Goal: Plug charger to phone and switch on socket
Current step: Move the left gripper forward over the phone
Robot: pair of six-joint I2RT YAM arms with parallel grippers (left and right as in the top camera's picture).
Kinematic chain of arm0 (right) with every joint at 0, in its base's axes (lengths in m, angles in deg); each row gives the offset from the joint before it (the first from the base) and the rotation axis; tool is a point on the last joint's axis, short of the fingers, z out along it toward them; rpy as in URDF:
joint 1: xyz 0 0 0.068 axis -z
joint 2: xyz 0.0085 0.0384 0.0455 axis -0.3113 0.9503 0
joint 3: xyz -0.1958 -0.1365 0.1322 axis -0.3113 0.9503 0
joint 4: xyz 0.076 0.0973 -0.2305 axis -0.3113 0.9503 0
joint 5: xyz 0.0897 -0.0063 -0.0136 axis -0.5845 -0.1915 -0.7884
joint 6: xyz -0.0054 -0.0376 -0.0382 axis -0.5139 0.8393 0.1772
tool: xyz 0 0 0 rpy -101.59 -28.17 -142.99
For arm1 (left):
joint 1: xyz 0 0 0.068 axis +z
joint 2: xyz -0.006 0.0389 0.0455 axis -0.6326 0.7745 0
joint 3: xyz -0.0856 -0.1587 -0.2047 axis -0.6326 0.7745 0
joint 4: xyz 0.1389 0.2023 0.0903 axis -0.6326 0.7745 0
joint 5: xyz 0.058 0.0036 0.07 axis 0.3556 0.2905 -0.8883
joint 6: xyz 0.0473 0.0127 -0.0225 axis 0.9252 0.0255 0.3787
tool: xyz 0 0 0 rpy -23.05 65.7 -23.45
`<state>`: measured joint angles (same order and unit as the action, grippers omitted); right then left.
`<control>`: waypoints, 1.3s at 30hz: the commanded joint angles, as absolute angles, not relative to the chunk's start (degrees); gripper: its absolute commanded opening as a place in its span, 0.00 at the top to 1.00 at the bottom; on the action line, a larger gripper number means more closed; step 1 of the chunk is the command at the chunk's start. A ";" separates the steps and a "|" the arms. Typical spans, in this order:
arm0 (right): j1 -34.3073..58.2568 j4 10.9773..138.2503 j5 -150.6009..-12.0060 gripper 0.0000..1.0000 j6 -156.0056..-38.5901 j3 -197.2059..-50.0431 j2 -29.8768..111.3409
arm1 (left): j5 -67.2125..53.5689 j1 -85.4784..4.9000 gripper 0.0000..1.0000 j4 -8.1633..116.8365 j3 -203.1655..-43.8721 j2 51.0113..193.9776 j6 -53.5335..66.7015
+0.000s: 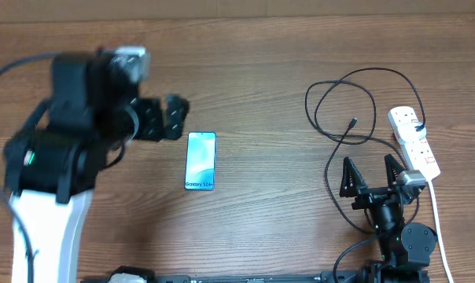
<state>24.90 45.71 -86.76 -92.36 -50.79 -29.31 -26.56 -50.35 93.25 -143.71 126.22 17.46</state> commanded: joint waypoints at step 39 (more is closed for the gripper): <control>25.12 45.36 -86.34 0.00 -92.07 -50.20 -29.88 | -36.63 -61.79 0.00 116.05 -150.29 136.43 -2.13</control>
<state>24.90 45.73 -86.76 -92.36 -50.79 -29.31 -34.82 -61.06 116.33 -149.00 145.83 1.68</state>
